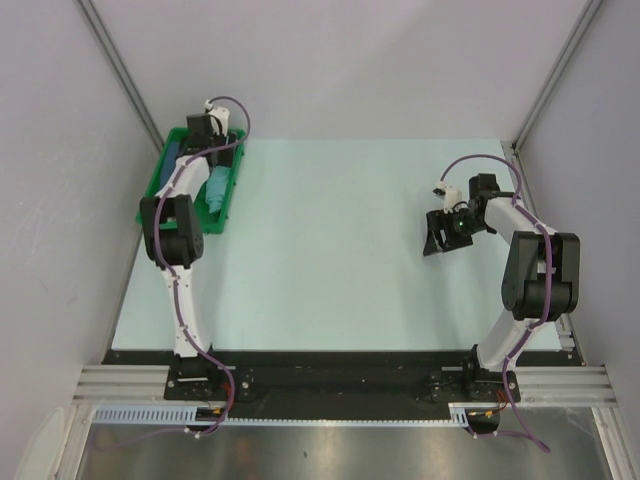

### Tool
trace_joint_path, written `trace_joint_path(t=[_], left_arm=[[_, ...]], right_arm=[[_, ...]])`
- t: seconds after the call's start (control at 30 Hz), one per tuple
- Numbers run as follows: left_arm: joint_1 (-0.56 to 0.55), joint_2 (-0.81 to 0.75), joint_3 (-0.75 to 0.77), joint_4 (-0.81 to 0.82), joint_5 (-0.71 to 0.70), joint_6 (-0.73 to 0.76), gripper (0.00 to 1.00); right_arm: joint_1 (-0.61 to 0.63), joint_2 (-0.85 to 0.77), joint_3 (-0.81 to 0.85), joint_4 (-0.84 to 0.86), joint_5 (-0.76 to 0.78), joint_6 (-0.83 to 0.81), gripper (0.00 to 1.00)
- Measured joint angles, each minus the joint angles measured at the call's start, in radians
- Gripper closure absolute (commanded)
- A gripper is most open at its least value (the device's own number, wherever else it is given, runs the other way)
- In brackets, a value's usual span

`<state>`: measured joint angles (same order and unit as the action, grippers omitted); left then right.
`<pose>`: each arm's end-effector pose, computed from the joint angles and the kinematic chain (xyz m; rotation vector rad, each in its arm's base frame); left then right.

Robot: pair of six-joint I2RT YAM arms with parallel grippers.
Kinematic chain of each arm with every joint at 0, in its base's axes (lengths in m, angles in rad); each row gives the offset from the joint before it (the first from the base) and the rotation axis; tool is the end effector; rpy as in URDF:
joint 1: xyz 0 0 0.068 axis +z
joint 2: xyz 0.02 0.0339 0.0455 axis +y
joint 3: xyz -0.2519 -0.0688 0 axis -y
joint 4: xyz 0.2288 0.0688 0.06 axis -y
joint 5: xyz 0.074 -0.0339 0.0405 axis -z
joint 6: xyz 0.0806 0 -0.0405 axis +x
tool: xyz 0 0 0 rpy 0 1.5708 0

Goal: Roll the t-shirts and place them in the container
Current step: Place the T-shirt in the bin.

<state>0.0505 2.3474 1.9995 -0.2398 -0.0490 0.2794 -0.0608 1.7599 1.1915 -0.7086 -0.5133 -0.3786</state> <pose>0.5598 0.0322 0.1859 0.2193 2.1566 0.2429 0.3360 0.0192 0.1503 -0.5278 2.6346 0.6011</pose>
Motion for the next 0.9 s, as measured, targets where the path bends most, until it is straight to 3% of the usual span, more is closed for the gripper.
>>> trace_joint_path(t=[0.1, 0.33, 0.43, 0.67, 0.9], left_arm=[[0.001, -0.013, -0.003, 0.059, -0.008, -0.018, 0.21], [0.002, -0.017, -0.007, 0.162, -0.029, -0.057, 0.38], [0.002, 0.005, 0.031, 0.164, -0.024, -0.069, 0.38], [0.002, 0.120, 0.156, 0.145, -0.035, -0.080, 0.36], [0.000, 0.208, 0.226, 0.062, -0.068, -0.077, 0.21]], right_arm=[[0.000, 0.000, 0.000, 0.001, 0.000, 0.001, 0.29], [0.000, 0.004, 0.000, 0.006, 0.000, 0.008, 0.30], [0.000, 0.011, 0.000, 0.009, 0.000, 0.008, 0.30], [0.000, 0.033, 0.000, 0.016, 0.000, 0.011, 0.30], [0.000, 0.048, 0.000, 0.026, 0.000, 0.011, 0.30]])
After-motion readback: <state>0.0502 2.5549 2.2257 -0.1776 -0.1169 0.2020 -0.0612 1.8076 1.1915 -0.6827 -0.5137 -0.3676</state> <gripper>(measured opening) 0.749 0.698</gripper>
